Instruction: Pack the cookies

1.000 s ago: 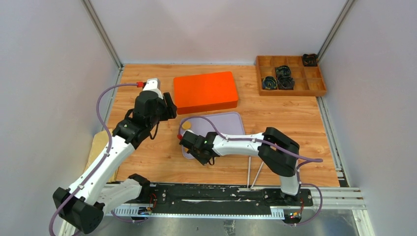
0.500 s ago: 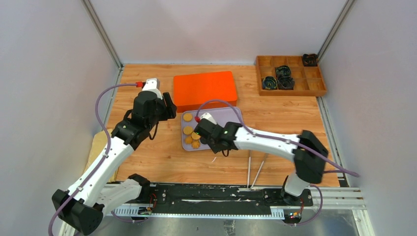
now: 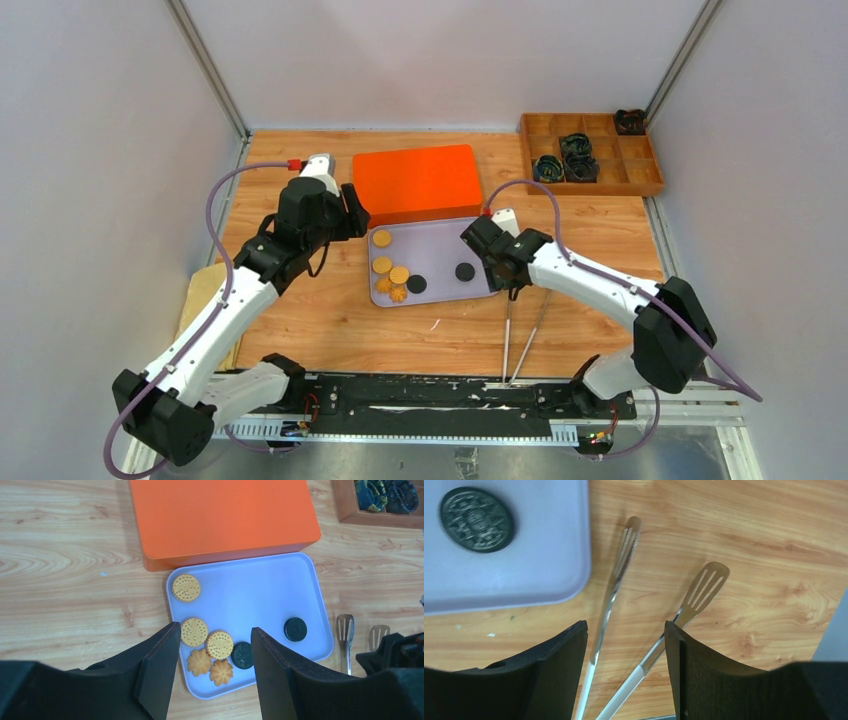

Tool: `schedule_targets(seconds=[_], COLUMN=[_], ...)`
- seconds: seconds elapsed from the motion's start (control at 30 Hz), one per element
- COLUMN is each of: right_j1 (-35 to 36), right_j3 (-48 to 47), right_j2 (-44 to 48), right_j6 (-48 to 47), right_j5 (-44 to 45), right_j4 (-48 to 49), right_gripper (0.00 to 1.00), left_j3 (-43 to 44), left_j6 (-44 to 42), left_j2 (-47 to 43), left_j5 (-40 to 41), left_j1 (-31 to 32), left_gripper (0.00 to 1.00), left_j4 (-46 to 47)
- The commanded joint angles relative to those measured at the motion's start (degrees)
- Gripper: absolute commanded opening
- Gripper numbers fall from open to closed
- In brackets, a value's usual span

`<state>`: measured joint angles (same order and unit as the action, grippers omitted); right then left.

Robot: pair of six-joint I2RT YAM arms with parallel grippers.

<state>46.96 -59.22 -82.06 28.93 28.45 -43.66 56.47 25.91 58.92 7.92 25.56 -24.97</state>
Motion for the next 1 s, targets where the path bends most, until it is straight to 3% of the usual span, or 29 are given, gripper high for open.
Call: schedule_targets(seconds=[0.0,0.37,0.67,0.97], right_j1=[-4.98,-11.43,-13.90,-17.21], right_j3=[1.90,4.93,2.55,-8.20], right_j2=[0.57,-9.09,-12.78,-16.60], right_j6=[-0.68,-1.81,-2.66,-10.23], right_j5=[-0.03,-10.29,-10.69,-11.68], right_j4=[1.44,11.55,12.53,11.23], right_gripper=[0.62,0.37,0.00,0.00], left_j3=[1.13,0.49,0.00,-0.04], left_j6=[-0.69,-1.96,-2.36,-1.53], left_j2=[-0.83,-2.42,-2.31,-1.29], left_j5=[-0.48,2.07,2.61,1.88], left_j1=[-0.42,-0.42,-0.42,-0.42], left_gripper=[0.60,0.60,0.60,0.60], left_j4=[0.48,-1.00,-0.96,-0.12])
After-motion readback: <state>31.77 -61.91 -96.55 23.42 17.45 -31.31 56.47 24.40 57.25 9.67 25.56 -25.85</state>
